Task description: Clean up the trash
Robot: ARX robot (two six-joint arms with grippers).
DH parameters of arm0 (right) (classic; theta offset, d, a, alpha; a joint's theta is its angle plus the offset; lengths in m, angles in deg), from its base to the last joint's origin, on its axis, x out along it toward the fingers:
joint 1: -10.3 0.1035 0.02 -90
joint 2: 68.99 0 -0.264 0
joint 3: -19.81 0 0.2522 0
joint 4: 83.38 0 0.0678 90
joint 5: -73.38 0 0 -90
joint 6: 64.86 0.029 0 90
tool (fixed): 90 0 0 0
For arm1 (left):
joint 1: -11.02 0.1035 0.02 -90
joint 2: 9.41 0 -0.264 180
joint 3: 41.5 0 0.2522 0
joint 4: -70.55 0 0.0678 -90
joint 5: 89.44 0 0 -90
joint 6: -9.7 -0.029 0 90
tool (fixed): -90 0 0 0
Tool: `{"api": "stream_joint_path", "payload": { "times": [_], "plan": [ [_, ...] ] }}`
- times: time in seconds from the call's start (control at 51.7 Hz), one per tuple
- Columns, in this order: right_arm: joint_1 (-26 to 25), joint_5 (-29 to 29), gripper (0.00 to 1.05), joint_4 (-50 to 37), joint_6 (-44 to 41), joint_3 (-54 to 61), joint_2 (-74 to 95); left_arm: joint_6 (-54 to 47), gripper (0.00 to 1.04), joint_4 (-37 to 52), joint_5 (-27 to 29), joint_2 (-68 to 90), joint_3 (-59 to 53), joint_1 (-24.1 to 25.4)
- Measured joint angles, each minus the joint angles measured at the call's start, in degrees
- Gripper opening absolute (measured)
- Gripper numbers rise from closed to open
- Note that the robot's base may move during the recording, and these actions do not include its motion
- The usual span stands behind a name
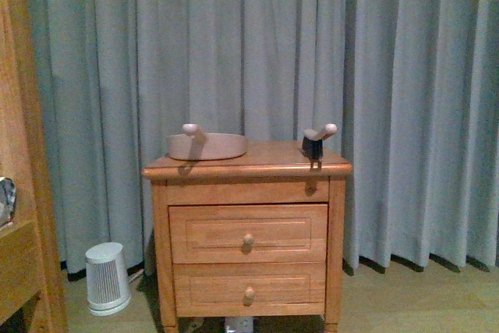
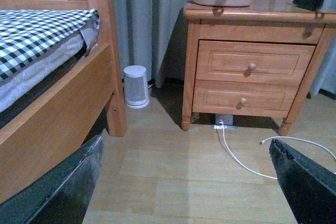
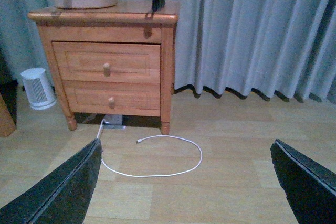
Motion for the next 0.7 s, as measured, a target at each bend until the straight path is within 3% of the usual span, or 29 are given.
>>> {"api": "stream_joint_path", "payload": {
  "times": [0.697],
  "plan": [
    [0.0, 0.0, 0.97, 0.0, 0.0, 0.0, 0.0, 0.0, 0.97, 0.0, 0.0, 0.0, 0.0, 0.0]
  ]
}}
